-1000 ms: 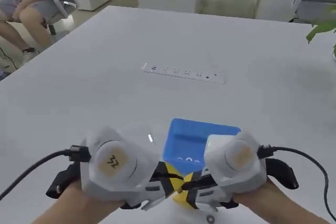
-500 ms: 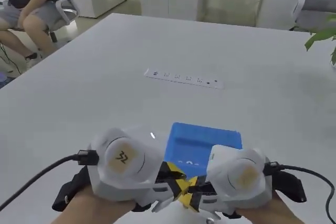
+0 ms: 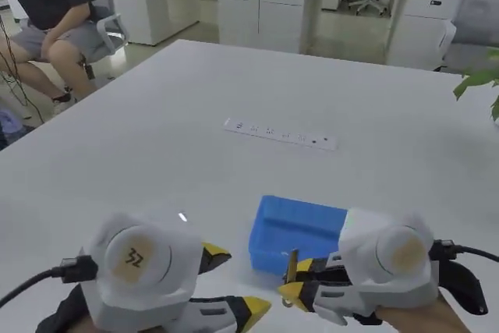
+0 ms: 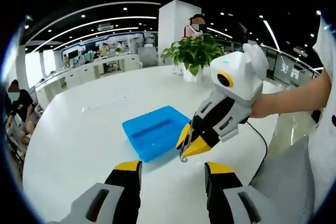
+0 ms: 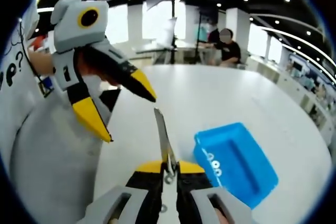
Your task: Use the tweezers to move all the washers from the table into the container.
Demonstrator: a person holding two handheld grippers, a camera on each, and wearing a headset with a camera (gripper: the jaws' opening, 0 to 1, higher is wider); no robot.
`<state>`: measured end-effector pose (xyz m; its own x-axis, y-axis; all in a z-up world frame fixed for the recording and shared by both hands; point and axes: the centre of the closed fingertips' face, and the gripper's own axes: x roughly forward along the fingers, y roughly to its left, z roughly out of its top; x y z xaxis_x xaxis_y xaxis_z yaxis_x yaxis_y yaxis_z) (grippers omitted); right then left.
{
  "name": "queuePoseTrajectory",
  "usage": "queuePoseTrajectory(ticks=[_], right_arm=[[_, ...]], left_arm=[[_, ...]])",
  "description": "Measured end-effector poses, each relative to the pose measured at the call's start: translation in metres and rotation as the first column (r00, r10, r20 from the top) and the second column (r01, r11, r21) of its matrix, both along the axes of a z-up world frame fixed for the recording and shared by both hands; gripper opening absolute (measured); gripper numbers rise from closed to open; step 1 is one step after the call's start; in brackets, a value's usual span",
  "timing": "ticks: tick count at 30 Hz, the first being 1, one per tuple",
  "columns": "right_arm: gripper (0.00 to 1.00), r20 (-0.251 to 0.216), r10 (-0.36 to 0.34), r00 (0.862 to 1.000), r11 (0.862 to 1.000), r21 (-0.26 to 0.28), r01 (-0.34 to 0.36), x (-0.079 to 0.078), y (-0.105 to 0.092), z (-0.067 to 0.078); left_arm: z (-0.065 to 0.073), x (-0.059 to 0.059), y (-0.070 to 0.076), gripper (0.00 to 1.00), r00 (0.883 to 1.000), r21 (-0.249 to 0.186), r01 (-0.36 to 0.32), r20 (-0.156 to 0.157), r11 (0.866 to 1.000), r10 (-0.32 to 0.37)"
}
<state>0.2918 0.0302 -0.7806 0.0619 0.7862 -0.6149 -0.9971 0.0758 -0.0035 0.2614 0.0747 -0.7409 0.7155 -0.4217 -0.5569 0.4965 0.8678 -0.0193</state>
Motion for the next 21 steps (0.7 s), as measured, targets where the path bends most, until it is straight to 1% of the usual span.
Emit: queuePoseTrajectory(ticks=[1, 2, 3, 4, 6, 7, 9, 10, 11, 13, 14, 15, 16, 17, 18, 19, 21], right_arm=[[0.05, 0.002, -0.004, 1.000, 1.000, 0.001, 0.004, 0.000, -0.001, 0.002], [0.05, 0.007, -0.010, 1.000, 1.000, 0.004, 0.010, 0.002, -0.002, 0.005], [0.05, 0.008, -0.014, 1.000, 1.000, 0.009, 0.014, 0.003, -0.003, 0.008], [0.05, 0.003, -0.023, 1.000, 1.000, 0.018, 0.023, 0.004, -0.004, 0.011], [0.05, -0.010, -0.036, 0.999, 0.999, 0.034, 0.037, 0.006, -0.005, 0.017], [0.05, -0.010, -0.038, 0.999, 0.999, 0.036, 0.039, 0.007, -0.005, 0.018], [0.05, -0.014, -0.049, 0.999, 0.998, 0.040, 0.050, 0.010, -0.007, 0.021], [0.05, -0.013, -0.054, 0.998, 0.998, 0.042, 0.054, 0.012, -0.008, 0.022], [0.05, -0.012, -0.062, 0.998, 0.997, 0.046, 0.062, 0.014, -0.009, 0.025], [0.05, -0.012, -0.079, 0.997, 0.995, 0.055, 0.080, 0.019, -0.011, 0.029], [0.05, -0.007, -0.093, 0.996, 0.994, 0.052, 0.093, 0.023, -0.012, 0.031], [0.05, 0.002, -0.102, 0.995, 0.993, 0.051, 0.102, 0.026, -0.014, 0.032], [0.05, 0.014, -0.113, 0.994, 0.992, 0.052, 0.112, 0.029, -0.015, 0.034], [0.06, 0.020, -0.132, 0.991, 0.990, 0.058, 0.130, 0.036, -0.017, 0.036], [0.06, 0.020, -0.145, 0.989, 0.988, 0.064, 0.143, 0.040, -0.018, 0.037], [0.06, 0.017, -0.170, 0.985, 0.983, 0.076, 0.168, 0.046, -0.019, 0.040], [0.06, 0.024, -0.197, 0.980, 0.977, 0.082, 0.195, 0.054, -0.022, 0.042]], left_arm=[[0.001, -0.002, 0.003, 0.56, 1.000, -0.003, -0.012, 0.001, 1.000, 0.012], [0.006, -0.007, 0.006, 0.55, 1.000, -0.009, -0.021, 0.012, 1.000, 0.021], [0.009, -0.008, 0.010, 0.54, 0.999, -0.011, -0.042, 0.026, 0.999, 0.043], [0.013, -0.010, 0.016, 0.56, 0.997, -0.008, -0.070, 0.044, 0.998, 0.070], [0.011, -0.016, 0.024, 0.63, 0.994, 0.008, -0.103, 0.042, 0.995, 0.102], [0.011, -0.017, 0.028, 0.69, 0.991, 0.007, -0.123, 0.047, 0.992, 0.123], [0.009, -0.021, 0.034, 0.75, 0.989, -0.002, -0.144, 0.043, 0.990, 0.144], [0.008, -0.022, 0.041, 0.80, 0.985, -0.007, -0.165, 0.044, 0.986, 0.166], [0.007, -0.023, 0.049, 0.84, 0.980, -0.002, -0.195, 0.046, 0.981, 0.195], [0.008, -0.027, 0.051, 0.95, 0.974, 0.013, -0.222, 0.050, 0.975, 0.221], [0.008, -0.029, 0.054, 0.97, 0.971, 0.019, -0.236, 0.050, 0.972, 0.235], [0.009, -0.029, 0.058, 0.99, 0.962, 0.018, -0.266, 0.059, 0.964, 0.265], [0.009, -0.030, 0.059, 0.99, 0.961, 0.010, -0.270, 0.064, 0.963, 0.269], [0.010, -0.030, 0.063, 0.99, 0.957, 0.017, -0.281, 0.075, 0.960, 0.279], [0.009, -0.030, 0.064, 0.99, 0.957, 0.030, -0.283, 0.079, 0.959, 0.280], [0.009, -0.030, 0.071, 0.99, 0.951, 0.070, -0.300, 0.101, 0.951, 0.292], [0.008, -0.030, 0.074, 0.99, 0.948, 0.094, -0.308, 0.117, 0.947, 0.297]])
